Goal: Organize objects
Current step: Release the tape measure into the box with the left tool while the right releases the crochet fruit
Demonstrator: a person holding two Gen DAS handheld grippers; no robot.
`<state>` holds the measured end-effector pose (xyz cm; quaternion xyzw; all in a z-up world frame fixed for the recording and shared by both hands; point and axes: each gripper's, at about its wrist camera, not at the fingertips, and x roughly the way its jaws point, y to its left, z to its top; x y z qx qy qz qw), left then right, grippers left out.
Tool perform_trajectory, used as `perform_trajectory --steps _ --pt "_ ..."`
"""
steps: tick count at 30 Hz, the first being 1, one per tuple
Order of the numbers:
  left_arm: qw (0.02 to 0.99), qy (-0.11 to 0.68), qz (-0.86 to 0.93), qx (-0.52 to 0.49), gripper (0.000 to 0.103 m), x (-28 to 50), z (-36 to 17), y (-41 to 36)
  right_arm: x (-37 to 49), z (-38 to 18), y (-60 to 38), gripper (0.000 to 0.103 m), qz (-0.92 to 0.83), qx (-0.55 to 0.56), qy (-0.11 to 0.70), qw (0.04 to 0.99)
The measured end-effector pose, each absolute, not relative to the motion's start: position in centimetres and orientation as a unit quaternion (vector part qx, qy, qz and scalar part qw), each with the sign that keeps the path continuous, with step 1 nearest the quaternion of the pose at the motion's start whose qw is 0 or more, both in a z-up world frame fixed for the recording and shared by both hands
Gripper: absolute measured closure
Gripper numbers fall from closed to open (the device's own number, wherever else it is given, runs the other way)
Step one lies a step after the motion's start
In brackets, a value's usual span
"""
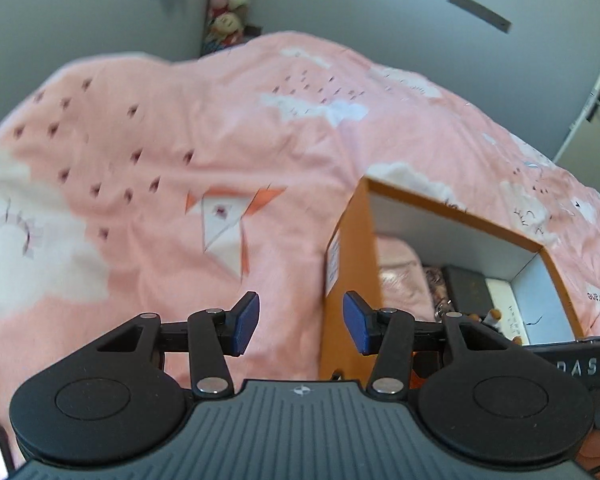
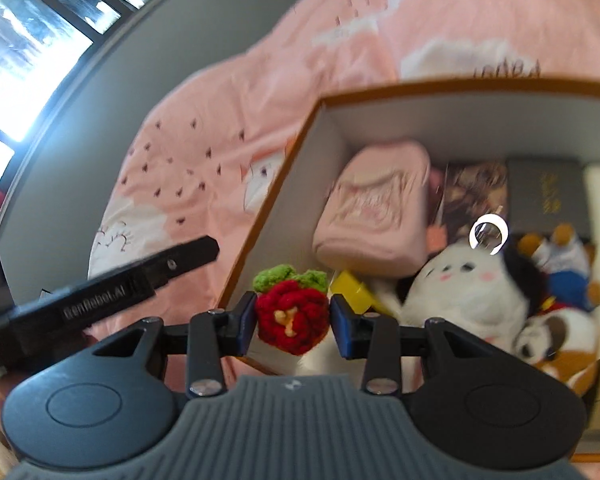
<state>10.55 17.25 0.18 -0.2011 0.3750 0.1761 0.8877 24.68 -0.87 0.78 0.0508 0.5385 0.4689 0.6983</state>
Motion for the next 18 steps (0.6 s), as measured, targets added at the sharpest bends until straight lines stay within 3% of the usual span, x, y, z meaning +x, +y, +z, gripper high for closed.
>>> perform_trajectory --steps 6,12,18 --pt "0.884 0.375 0.177 -0.217 0.047 9.9 -1.3 17.9 25.0 -1.2 0.9 0.062 0.42 0.011 0.587 0.692" --pt "0.886 0.375 0.167 -0.217 0.047 9.5 -1.8 17.4 24.7 -1.4 1.5 0.062 0.393 -0.059 0.564 0.724" --pt "0.884 0.375 0.162 -0.226 0.047 9.1 -2.0 17.6 24.8 -1.1 1.0 0.061 0.405 -0.041 0.565 0.717"
